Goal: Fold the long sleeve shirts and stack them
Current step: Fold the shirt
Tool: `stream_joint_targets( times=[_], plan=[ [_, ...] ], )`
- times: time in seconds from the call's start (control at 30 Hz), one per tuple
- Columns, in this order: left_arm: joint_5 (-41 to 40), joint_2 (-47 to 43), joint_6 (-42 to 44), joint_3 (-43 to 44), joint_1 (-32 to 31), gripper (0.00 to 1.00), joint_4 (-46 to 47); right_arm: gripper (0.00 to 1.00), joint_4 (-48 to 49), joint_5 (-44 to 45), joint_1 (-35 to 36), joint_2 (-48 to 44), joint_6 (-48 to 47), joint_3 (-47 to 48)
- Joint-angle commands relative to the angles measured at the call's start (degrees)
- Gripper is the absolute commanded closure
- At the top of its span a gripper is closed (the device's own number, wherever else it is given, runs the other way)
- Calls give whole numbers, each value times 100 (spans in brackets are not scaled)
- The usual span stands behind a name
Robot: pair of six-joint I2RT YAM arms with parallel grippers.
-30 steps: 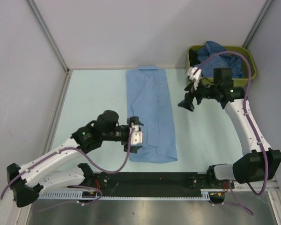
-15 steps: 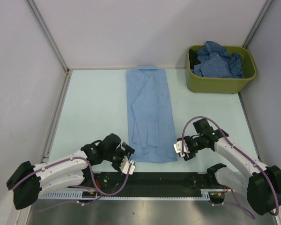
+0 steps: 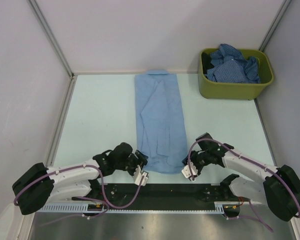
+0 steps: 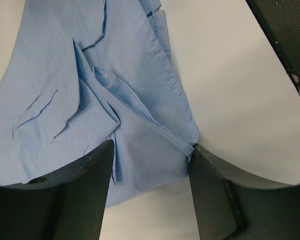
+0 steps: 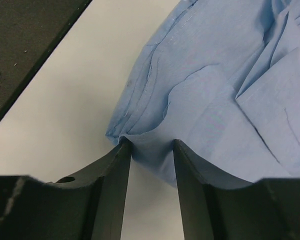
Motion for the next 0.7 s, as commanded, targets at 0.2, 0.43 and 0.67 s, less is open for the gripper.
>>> stream_joint_targets(
  times=[0.2, 0.43, 0.67],
  plan=[
    [81, -99, 202, 294, -244, 72, -1321, 89, 356, 42, 384, 287, 190, 169],
    [-50, -722, -421, 488, -1077, 100, -2191, 100, -732, 156, 1138, -907, 1296, 354],
    [12, -1550, -1354, 770, -1756, 100, -2983, 100, -1236, 473, 1957, -2156, 2888, 433]
  ],
)
